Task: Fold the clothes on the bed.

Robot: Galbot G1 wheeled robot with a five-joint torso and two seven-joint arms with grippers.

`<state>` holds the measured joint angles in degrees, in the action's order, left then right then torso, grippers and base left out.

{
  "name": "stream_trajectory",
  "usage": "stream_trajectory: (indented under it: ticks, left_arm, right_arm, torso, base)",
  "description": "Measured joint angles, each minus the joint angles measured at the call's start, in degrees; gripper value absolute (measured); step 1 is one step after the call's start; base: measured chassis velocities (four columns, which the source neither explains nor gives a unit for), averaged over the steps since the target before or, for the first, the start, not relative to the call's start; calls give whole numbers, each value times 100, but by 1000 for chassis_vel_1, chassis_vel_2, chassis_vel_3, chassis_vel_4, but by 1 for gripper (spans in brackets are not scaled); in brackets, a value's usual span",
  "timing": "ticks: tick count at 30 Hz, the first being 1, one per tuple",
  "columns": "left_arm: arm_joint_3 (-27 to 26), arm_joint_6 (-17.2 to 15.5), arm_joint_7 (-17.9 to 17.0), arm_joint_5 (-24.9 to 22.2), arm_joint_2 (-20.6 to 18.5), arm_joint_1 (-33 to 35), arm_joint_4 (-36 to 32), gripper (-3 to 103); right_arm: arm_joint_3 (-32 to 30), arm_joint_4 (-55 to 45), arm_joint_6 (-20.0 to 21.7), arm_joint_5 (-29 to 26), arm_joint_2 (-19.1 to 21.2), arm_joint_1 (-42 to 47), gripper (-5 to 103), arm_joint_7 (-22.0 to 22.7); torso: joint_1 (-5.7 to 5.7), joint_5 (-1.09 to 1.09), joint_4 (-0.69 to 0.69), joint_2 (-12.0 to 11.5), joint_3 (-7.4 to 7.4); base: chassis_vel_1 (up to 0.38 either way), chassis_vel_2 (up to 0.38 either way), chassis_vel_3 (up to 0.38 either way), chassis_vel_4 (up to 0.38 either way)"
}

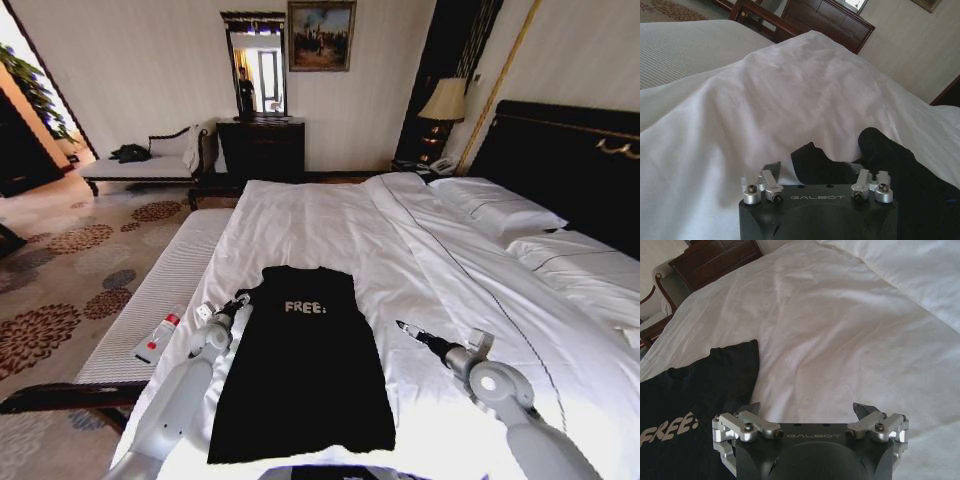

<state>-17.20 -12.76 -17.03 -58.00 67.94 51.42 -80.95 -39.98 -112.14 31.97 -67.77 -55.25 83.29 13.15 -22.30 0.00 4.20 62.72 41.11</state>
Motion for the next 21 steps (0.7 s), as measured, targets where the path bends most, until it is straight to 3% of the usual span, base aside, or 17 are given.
stream_trajectory:
  ticks: [4,5,8,10,13,16,17,21]
  left_arm:
    - [-14,26,92,3,74,-137,211,53]
    - [-14,26,92,3,74,-137,211,53]
    - [-2,39,130,9,92,-171,300,36]
    - [-2,39,131,9,93,-170,302,36]
    - [-1,42,117,7,90,-164,310,20]
    - [-3,44,96,-10,86,-164,308,15]
    - [-6,44,80,-31,79,-164,292,4]
    - [-17,45,58,-82,77,-164,261,2]
  right_arm:
    - [2,-23,10,-32,44,-7,100,10]
    - [2,-23,10,-32,44,-7,100,10]
    - [-6,-60,29,-78,62,-10,100,46]
    - [-12,-61,30,-81,62,-8,100,49]
    - [-25,-62,36,-84,50,1,100,57]
    - [-25,-62,37,-84,40,4,100,59]
    - [-23,-62,37,-80,34,12,100,61]
    - [-25,-85,39,-79,38,34,100,61]
  torso:
    - [0,0,1,0,0]
    - [0,0,1,0,0]
    - [0,0,0,0,0]
    - [0,0,0,0,0]
    - [0,0,0,0,0]
    - [0,0,0,0,0]
    - [0,0,0,0,0]
    - [0,0,0,0,0]
  base:
    - [0,0,0,0]
    - [0,0,0,0]
    - [0,0,0,0]
    - [0,0,0,0]
    - [0,0,0,0]
    - [0,0,0,0]
    - [0,0,0,0]
    - [0,0,0,0]
